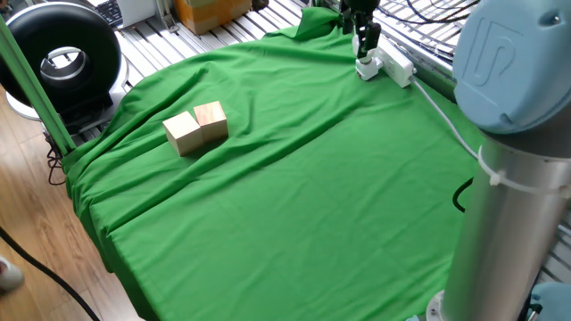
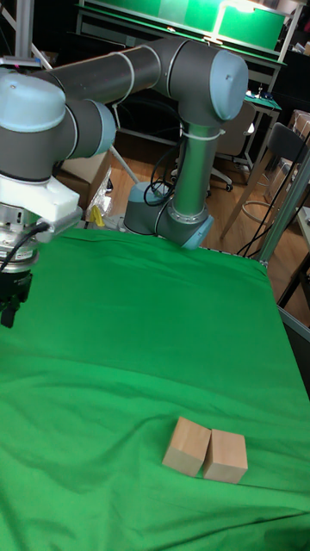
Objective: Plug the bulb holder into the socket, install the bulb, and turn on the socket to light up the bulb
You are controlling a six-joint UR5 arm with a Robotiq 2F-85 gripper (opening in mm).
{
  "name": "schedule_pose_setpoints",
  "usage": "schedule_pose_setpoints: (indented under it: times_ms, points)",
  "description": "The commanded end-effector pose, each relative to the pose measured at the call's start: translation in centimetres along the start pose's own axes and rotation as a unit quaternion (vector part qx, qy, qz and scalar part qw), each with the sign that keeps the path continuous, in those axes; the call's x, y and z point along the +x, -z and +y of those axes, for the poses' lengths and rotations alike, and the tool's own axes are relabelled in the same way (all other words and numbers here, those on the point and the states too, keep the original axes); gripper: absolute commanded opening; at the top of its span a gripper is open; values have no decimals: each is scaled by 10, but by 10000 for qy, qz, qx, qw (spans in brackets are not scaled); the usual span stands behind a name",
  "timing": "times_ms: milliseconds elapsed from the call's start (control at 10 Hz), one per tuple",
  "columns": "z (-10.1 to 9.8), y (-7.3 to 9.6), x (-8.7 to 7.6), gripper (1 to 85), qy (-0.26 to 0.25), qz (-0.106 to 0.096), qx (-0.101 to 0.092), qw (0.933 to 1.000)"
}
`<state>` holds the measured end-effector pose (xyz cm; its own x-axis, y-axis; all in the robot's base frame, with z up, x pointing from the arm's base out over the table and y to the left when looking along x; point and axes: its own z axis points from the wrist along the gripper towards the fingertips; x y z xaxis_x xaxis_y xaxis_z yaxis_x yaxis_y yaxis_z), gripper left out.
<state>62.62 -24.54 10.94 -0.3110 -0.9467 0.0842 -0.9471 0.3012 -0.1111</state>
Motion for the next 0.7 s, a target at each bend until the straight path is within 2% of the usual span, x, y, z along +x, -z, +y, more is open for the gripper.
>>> schedule_pose_setpoints:
  times_ms: [0,200,400,600]
  points:
    - [-14,0,7,733,423,96,166,9989]
    - [-11,-2,9,717,485,103,-25,9988]
    - [-12,-12,10,690,602,126,-321,9976]
    - [-8,-17,12,680,770,207,-507,9955]
